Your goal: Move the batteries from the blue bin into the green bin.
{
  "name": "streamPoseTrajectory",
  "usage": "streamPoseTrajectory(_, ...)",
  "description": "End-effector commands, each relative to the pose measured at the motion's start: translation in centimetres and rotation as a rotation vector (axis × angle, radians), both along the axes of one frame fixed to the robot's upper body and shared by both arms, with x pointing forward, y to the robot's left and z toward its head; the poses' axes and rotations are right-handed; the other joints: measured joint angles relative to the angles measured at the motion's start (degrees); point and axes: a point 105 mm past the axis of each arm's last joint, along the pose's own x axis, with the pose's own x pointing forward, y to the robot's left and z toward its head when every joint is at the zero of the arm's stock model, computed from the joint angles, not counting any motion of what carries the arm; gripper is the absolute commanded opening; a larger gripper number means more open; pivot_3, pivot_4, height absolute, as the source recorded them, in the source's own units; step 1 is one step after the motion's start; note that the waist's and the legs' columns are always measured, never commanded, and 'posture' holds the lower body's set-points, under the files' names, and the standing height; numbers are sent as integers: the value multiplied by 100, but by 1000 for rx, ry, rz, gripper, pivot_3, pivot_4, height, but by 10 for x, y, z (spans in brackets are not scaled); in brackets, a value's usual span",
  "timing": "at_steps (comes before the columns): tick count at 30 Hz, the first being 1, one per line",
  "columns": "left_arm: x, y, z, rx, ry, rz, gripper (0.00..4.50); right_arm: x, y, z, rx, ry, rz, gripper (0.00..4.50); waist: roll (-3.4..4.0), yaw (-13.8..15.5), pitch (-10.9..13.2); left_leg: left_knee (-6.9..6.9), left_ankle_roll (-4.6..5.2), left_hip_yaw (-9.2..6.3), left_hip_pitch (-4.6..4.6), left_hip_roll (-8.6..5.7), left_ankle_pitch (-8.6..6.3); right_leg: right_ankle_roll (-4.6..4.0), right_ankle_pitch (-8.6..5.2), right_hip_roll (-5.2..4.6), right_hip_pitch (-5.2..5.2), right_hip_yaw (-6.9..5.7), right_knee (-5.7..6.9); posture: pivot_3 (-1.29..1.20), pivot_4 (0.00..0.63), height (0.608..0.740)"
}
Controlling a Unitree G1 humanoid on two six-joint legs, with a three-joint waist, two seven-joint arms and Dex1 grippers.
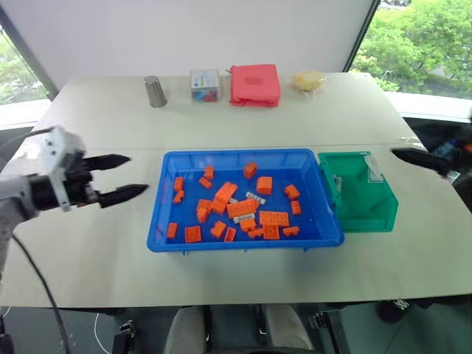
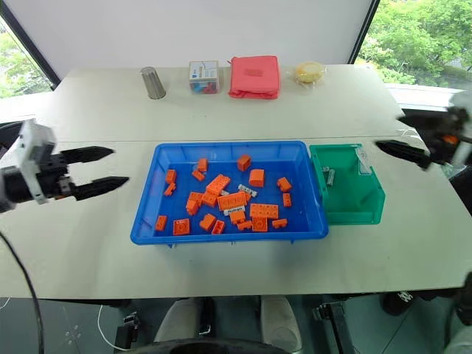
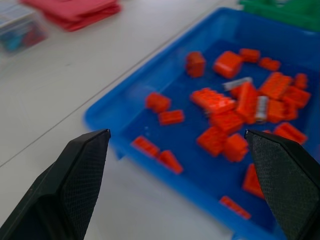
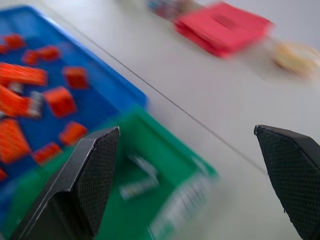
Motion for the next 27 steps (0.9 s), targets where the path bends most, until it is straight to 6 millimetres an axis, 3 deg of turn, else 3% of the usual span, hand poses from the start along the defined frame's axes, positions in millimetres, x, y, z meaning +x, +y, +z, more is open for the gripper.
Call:
streamPoseTrajectory(1, -11, -29, 3, 32, 13, -176, 4500, 10, 66, 5, -85, -3, 215, 4432, 1, -7, 1, 0, 0, 1, 1, 0, 0, 0, 0, 2, 0, 0, 0, 0, 150, 740)
streamPoseTrajectory(6, -9, -48, 3, 41, 15, -263, 4500, 15, 138, -15, -173, 39, 403, 4432, 1, 70, 1, 1, 0, 1, -43, -1, 2, 16, 9, 6, -40, -5, 9, 0, 150, 740)
streamPoseTrajectory(8, -8, -52, 2, 35, 17, -279, 4500, 6, 172, -29, -229, 29, 551, 4432, 1, 68, 1, 3, 0, 0, -59, -5, 2, 18, 10, 2, -51, -9, 10, 0, 150, 740)
streamPoseTrajectory(13, -12, -56, -2, 53, 35, -317, 4500, 15, 213, -48, -325, 58, 698, 4432, 7, 12, 6, 56, 7, -4, -114, -4, -3, 31, 17, 2, -82, -14, 21, 0, 150, 740)
streamPoseTrajectory(17, -13, -54, -3, 62, 32, -313, 4500, 30, 225, -66, -426, 100, 732, 4432, 4, 4, 9, 77, 4, -4, -113, -4, 0, 27, 16, 1, -79, -14, 33, 0, 150, 740)
streamPoseTrajectory(27, -21, -54, -5, 59, 35, -295, 4500, 30, 249, -85, -538, 69, 885, 4432, 5, -39, 11, 85, -8, -13, -97, -3, 7, 29, 17, 4, -76, -15, 78, 0, 150, 740)
